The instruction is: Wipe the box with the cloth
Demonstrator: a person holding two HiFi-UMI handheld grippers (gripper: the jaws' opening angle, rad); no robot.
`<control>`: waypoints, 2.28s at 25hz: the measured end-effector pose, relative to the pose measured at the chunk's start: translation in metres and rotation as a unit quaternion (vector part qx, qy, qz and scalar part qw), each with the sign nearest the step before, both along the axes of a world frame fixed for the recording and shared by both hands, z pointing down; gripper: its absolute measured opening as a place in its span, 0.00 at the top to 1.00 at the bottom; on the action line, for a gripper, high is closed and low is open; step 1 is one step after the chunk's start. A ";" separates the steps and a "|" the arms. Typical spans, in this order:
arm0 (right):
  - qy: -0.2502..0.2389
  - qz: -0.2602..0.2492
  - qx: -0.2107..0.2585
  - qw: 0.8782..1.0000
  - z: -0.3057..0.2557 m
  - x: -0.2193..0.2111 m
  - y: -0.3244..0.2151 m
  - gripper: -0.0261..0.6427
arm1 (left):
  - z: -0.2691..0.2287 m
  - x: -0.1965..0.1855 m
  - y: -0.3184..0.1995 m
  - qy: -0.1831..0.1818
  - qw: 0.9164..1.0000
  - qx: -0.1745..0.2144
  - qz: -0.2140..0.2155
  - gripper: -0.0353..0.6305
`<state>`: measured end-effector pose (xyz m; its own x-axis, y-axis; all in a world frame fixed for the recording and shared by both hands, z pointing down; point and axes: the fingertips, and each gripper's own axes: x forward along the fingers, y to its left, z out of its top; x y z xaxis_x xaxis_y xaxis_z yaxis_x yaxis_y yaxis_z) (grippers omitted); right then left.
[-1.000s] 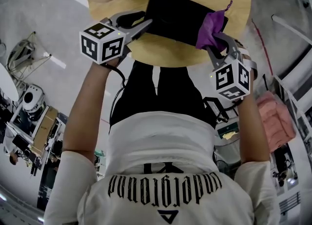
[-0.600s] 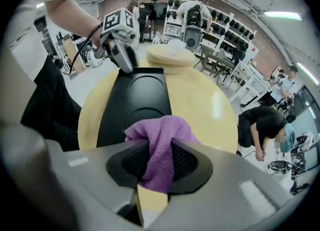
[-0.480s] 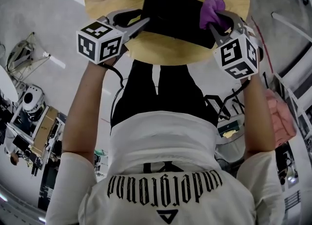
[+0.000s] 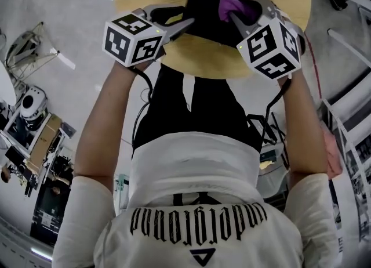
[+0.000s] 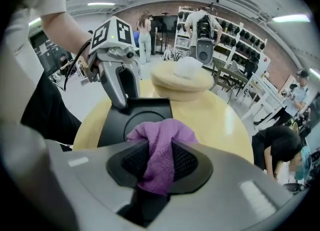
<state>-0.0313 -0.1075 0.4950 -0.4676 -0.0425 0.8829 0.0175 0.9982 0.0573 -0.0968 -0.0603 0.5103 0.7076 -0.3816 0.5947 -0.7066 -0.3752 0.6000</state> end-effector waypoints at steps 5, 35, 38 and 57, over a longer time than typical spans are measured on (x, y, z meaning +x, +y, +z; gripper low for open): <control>-0.025 -0.042 0.016 0.999 -0.001 -0.054 0.012 0.81 | -0.002 0.003 0.002 0.001 1.000 0.001 -0.003 0.70; 0.043 0.050 0.054 0.996 0.007 0.044 0.034 0.82 | 0.003 -0.003 0.005 -0.035 0.999 0.018 -0.016 0.70; 0.017 0.070 0.034 0.997 0.003 0.022 0.045 0.82 | 0.004 -0.003 0.006 -0.031 0.999 0.018 -0.018 0.70; 0.021 0.317 0.054 0.947 0.018 0.092 0.112 0.82 | 0.007 -0.004 0.004 -0.039 0.998 0.047 0.023 0.68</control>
<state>0.0612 0.0042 0.5135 -0.2824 -0.3936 0.8748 -0.5783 0.7975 0.1721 -0.1008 -0.0567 0.5175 0.6782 -0.4071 0.6119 -0.7309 -0.4607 0.5036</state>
